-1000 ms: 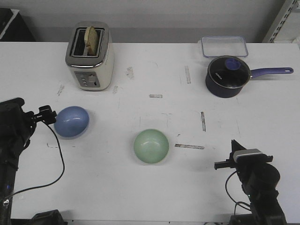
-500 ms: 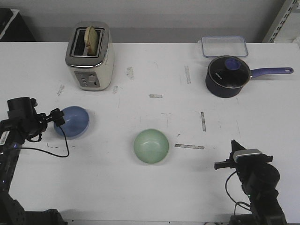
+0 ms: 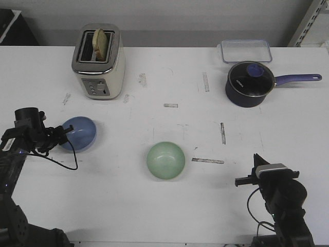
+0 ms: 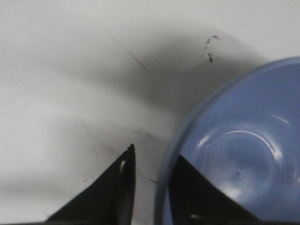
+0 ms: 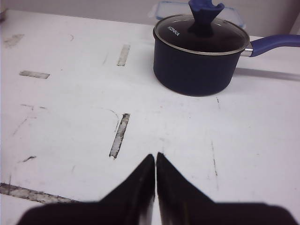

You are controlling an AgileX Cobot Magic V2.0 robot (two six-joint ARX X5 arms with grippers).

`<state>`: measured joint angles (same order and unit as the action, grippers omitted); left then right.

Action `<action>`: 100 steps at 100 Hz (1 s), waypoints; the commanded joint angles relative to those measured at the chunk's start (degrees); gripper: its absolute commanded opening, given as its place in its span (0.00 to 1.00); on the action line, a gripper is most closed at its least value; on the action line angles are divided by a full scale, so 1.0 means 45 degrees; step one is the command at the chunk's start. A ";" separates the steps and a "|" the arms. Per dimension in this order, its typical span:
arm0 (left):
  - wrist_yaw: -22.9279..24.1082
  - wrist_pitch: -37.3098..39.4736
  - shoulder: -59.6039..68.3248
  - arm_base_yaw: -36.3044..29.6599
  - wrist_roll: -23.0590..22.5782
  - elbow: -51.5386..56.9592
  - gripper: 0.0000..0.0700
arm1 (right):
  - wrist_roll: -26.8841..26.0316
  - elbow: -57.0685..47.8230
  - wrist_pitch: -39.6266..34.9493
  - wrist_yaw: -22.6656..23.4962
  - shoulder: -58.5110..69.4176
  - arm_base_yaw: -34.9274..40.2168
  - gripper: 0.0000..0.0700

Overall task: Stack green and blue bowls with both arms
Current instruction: 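Lift the blue bowl with the left gripper and lower it onto the green bowl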

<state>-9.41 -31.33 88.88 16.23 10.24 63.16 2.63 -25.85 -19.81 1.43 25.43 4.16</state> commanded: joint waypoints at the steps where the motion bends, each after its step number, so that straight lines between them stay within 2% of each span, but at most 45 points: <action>1: -0.0029 -0.0058 0.0185 0.0049 0.0087 0.0238 0.00 | 0.0092 -0.0078 0.0121 0.0005 0.0039 0.0024 0.00; 31: -0.0199 -0.0170 -0.0850 0.0039 0.0087 0.0442 0.00 | 0.0092 -0.0078 0.0117 0.0000 0.0039 0.0024 0.00; 47: -0.2249 -0.0724 -0.2404 -0.0364 0.0092 0.1005 0.00 | 0.0092 -0.0078 0.0121 0.0005 0.0039 0.0024 0.00; 53: -0.2710 -0.0928 -0.3060 -0.0831 0.0185 0.1190 0.00 | 0.0087 -0.0078 0.0121 0.0005 0.0039 0.0024 0.00; 73: -0.2725 -0.0981 -0.4799 -0.3881 0.0379 0.1311 0.00 | 0.0087 -0.0078 0.0117 0.0005 0.0039 0.0024 0.00; 87: -0.2613 -0.0962 -0.5047 -0.6737 0.1447 0.1311 0.00 | 0.0087 -0.0078 0.0117 0.0005 0.0034 0.0024 0.00; 100: -0.1039 -0.0423 -0.4503 -0.9165 0.1647 0.1307 0.00 | 0.0083 -0.0078 0.0121 0.0010 0.0034 0.0024 0.00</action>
<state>-17.76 -34.76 66.70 -20.64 16.08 68.14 2.74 -25.85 -19.81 1.43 25.43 4.16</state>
